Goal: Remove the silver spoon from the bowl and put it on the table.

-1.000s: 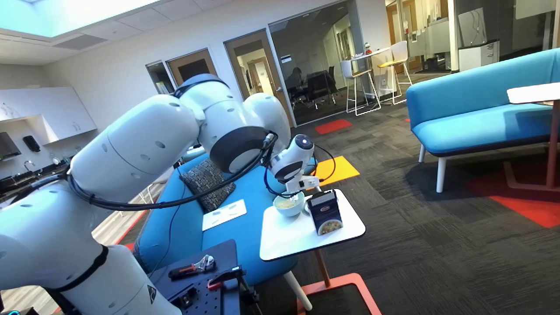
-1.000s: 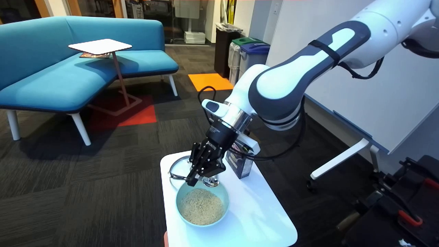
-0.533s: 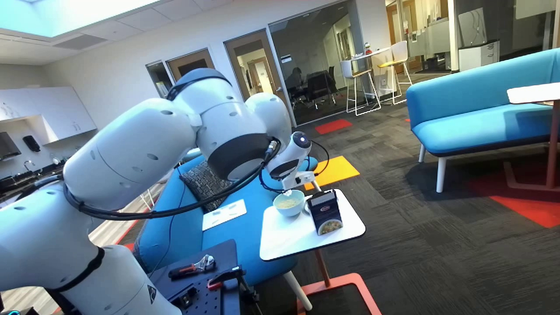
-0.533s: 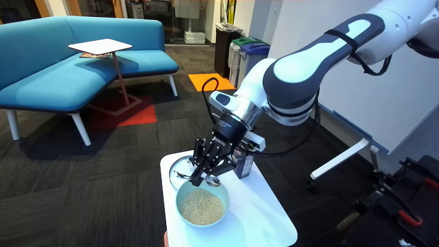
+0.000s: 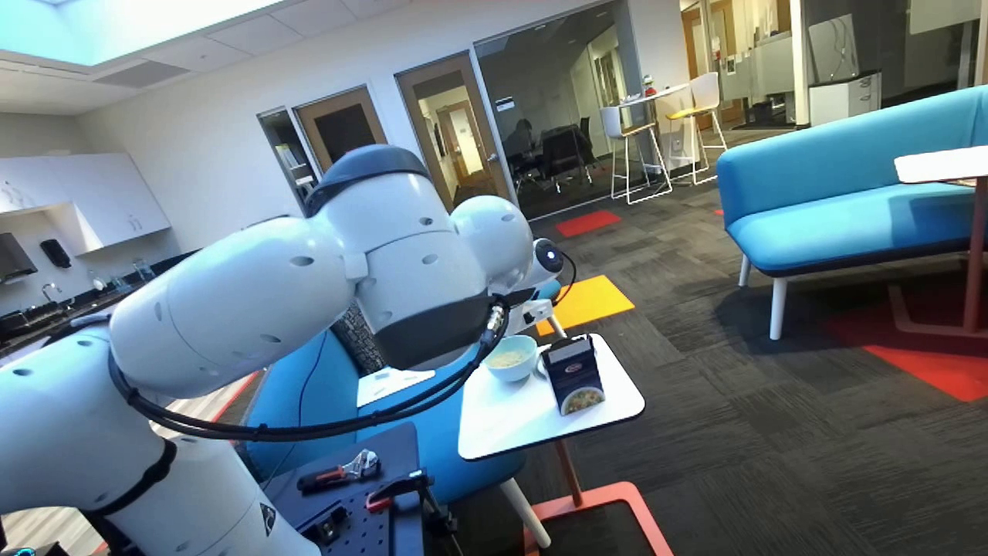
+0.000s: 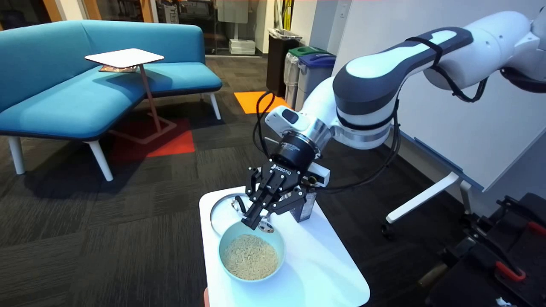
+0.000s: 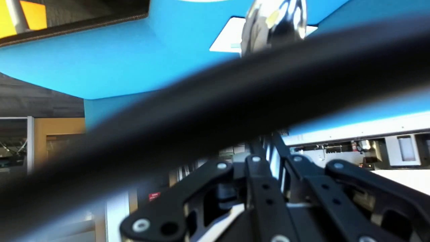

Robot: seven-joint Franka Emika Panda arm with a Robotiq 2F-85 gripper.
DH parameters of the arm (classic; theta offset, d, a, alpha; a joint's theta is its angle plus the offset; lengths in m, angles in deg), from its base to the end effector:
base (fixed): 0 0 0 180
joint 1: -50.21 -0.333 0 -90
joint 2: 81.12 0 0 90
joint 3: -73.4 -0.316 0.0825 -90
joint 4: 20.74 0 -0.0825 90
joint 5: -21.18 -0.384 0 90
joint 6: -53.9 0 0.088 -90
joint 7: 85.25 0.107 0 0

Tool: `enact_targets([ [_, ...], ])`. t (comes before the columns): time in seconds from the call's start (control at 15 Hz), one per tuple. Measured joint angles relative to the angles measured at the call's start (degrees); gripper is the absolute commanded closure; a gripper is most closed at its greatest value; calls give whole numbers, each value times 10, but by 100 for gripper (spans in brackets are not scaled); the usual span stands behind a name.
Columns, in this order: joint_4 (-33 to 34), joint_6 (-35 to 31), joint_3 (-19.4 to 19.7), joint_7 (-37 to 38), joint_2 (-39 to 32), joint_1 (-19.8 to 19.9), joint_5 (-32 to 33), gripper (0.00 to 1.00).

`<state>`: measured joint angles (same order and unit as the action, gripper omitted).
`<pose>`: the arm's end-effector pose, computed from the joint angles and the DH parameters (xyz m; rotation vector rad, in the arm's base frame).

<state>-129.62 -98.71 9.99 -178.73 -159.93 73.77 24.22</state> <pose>0.4944 0.3803 0.1156 -1.2560 -1.7089 -0.6517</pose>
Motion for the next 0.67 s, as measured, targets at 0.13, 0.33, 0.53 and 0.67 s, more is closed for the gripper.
enact_targets([
  [0.13, 6, 24, -6, -25, -20, 12, -7, 97],
  [0.33, 22, 58, -8, -59, -43, 17, -27, 97],
  [0.53, 36, 78, -11, -95, -56, 17, -56, 97],
  [0.67, 41, 80, -11, -119, -55, 16, -84, 97],
])
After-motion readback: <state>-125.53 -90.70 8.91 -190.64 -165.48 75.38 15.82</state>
